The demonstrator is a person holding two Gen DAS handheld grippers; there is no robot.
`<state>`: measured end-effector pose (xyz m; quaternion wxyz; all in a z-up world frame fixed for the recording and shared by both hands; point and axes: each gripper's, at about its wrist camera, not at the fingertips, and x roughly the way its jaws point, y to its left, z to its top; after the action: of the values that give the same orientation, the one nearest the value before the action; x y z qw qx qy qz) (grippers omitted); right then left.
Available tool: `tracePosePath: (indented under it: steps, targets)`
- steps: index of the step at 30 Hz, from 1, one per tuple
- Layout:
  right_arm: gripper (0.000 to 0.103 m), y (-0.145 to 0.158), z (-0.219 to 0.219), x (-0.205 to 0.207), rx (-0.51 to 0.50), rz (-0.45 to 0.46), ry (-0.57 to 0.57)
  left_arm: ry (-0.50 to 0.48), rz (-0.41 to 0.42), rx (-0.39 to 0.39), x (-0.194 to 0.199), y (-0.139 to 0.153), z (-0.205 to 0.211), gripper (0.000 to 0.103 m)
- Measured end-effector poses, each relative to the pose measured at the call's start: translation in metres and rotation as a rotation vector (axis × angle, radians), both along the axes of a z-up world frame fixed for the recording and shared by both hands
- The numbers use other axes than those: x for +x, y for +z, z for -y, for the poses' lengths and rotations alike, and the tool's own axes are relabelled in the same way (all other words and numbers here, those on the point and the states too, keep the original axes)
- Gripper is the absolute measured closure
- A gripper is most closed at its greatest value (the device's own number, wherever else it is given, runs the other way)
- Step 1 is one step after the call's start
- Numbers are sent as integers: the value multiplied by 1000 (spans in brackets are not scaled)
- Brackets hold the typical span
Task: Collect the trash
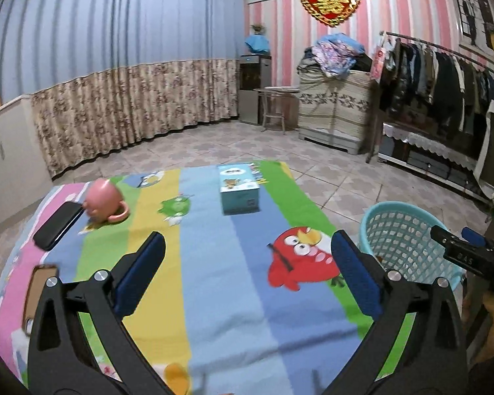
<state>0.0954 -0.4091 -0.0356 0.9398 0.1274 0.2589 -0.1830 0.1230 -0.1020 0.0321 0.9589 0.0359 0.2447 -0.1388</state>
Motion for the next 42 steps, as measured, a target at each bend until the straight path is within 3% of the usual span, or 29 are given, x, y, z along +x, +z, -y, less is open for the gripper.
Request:
tracePosePath:
  steps: [6,13,22,34,42]
  targets:
    - [5,15,-44,-22,-24,42,69,36,15,-21,-28,-2,-26,6]
    - [5,11,-100,-52,-60,29,165,83,26,-45,-62,-12,-57,6]
    - [5,16,-148,-96,-135,87,221,96,36,-47,-98,-27,-85,6]
    - [5,22,-153,-108,-144,132,223,59,106,-19,-124,-25,-76,6]
    - [5,23,-154,-107,-153,135,220,64,106,-35,-123,-25,-76,6]
